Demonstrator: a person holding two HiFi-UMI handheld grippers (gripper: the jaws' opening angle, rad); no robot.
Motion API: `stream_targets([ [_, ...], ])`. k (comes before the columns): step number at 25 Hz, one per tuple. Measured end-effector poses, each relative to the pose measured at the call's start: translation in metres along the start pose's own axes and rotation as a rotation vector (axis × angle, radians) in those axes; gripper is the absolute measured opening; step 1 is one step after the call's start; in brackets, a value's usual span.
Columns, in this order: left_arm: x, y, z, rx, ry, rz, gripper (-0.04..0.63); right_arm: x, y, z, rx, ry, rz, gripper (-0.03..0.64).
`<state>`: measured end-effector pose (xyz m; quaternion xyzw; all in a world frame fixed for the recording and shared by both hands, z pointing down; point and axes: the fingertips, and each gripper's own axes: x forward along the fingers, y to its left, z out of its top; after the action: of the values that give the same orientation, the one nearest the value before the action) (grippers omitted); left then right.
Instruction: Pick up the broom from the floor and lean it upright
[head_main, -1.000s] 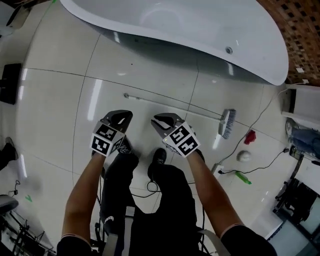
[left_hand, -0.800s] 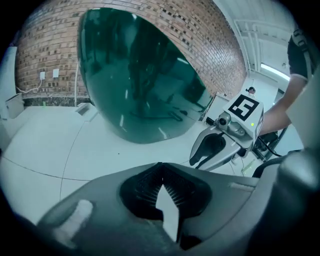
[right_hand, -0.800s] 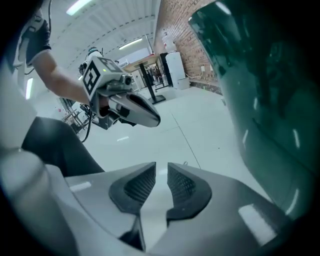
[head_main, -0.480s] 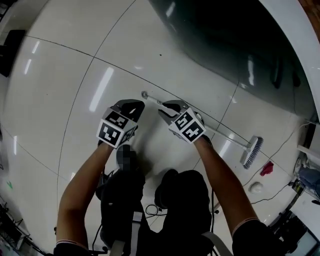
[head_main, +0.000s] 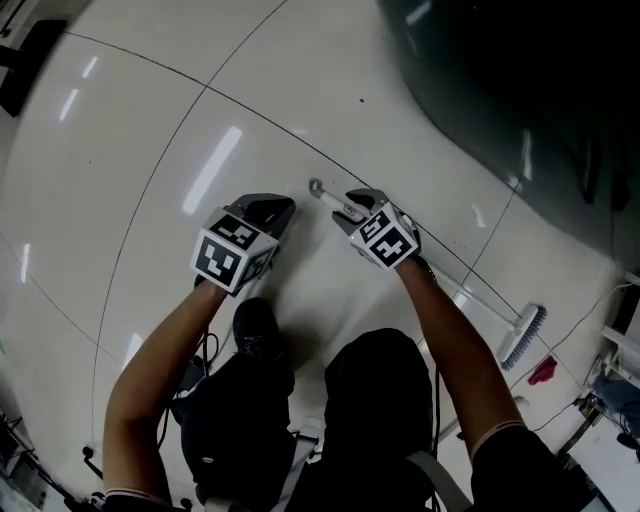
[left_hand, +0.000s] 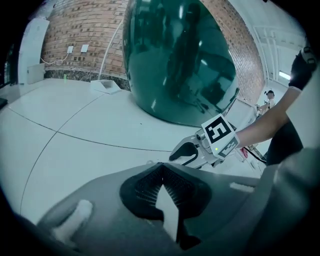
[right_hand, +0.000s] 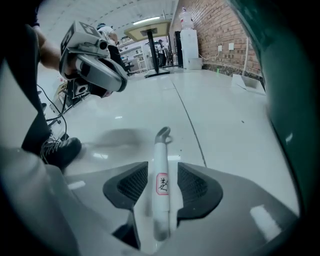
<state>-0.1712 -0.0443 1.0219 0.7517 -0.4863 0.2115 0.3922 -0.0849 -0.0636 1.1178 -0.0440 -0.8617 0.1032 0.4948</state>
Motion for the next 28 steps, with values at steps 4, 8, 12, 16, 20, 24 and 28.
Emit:
stream_targets([
  [4,-0.002,0.003,0.002,-0.003,-0.023,0.024,0.001,0.010,-0.001,-0.008,-0.066,0.045,-0.012,0.146],
  [8,-0.004,-0.006,-0.001,0.002,-0.015,0.008,0.001,0.011,0.010,-0.014,-0.115,0.064,0.011,0.101],
  [12,-0.010,-0.009,0.009,0.053,-0.007,0.018,0.000,-0.015,0.013,0.006,-0.104,-0.019,-0.008,0.097],
  [16,-0.024,-0.003,0.041,0.077,-0.051,0.065,0.001,-0.063,0.007,0.046,-0.092,-0.142,-0.076,0.095],
  [20,-0.059,-0.020,0.090,0.083,-0.129,0.079,0.000,-0.133,0.013,0.095,-0.104,-0.249,-0.128,0.095],
  [24,-0.103,-0.061,0.156,0.147,-0.193,0.074,0.000,-0.227,0.026,0.136,-0.124,-0.336,-0.192,0.095],
  [28,-0.154,-0.101,0.221,0.201,-0.262,0.063,0.000,-0.322,0.040,0.178,-0.130,-0.389,-0.240,0.094],
])
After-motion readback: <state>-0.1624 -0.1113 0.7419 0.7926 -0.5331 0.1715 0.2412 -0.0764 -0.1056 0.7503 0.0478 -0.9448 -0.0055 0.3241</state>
